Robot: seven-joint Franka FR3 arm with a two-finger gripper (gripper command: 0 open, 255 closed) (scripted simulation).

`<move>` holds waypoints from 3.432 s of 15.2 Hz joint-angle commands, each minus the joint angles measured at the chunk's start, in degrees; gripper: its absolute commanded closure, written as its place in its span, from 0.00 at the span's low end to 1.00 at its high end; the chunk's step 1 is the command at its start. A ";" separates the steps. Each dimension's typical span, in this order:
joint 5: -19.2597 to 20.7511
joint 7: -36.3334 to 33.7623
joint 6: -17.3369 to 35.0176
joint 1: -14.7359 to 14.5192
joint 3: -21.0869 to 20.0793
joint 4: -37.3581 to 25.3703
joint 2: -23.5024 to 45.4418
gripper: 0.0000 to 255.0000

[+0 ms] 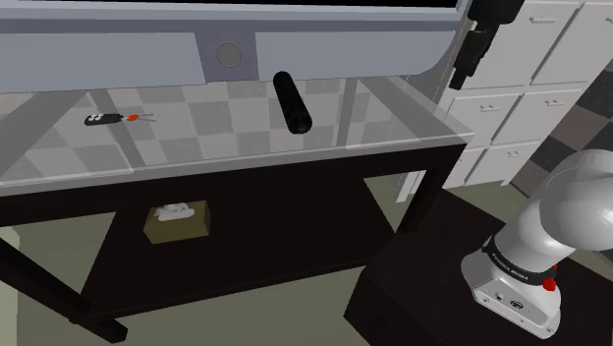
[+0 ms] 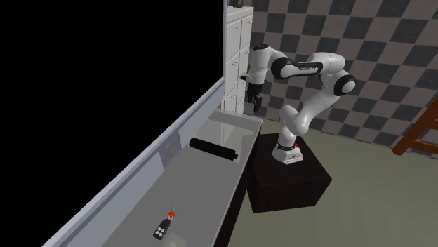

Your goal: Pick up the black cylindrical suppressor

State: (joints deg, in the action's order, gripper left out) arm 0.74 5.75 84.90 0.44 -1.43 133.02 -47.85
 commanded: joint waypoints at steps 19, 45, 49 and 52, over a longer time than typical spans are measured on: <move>-4.86 -37.06 9.59 2.84 -22.03 -22.07 31.26 0.00; 5.89 -58.19 12.95 0.35 -28.53 -40.29 55.99 1.00; 5.98 -58.25 12.17 0.24 -28.57 -41.25 56.21 1.00; 6.08 -58.21 9.77 0.07 -28.65 -43.87 56.47 1.00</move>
State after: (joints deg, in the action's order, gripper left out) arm 6.80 -52.50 95.51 0.55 -30.07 90.04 8.57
